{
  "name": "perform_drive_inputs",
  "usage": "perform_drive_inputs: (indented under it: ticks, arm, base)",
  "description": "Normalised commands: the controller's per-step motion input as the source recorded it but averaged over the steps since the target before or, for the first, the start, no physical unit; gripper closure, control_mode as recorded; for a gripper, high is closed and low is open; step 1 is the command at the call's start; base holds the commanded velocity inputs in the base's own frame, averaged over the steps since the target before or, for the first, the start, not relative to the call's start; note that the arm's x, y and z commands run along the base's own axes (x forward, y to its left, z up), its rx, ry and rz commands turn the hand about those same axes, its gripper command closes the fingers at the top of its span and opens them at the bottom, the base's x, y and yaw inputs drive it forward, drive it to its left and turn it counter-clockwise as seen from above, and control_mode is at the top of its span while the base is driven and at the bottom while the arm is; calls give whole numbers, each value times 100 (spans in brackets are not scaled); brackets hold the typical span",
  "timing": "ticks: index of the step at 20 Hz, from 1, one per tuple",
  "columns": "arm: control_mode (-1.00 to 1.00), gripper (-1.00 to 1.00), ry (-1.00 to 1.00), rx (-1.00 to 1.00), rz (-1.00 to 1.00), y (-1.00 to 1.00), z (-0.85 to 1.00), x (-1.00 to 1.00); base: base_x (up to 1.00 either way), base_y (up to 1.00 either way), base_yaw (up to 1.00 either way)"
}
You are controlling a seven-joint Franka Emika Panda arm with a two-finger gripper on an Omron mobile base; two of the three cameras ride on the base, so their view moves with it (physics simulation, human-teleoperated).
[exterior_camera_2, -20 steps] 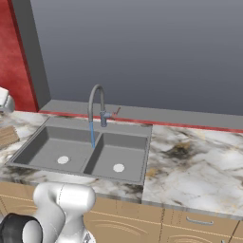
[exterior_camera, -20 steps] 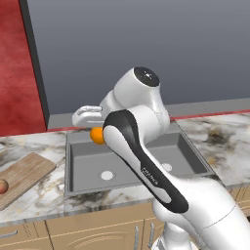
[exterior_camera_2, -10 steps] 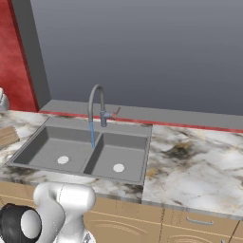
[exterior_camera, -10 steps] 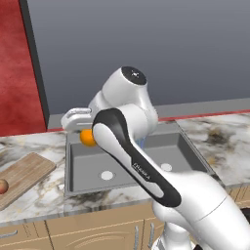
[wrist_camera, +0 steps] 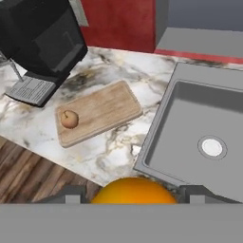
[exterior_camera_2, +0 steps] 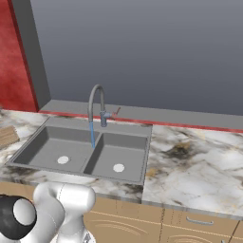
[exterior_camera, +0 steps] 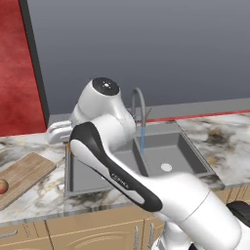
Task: Pick the peach, orange from the sink and place them on the cutting board to airdry. Then turn off the sink faucet.
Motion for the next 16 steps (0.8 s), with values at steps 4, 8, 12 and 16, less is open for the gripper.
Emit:
perform_drive_inputs:
  ticks: [4,8,12,16]
  arm:
    - [-100,100,-9,-7,0,17,-9,6]
    - [-100,100,-1,0,0,14,0,22]
    - [-100,100,0,0,1,16,-2,20]
    - [-100,100,0,-2,1,23,-10,14]
  base:
    - [0,0,0]
    - [0,0,0]
    - [0,0,0]
    - [0,0,0]
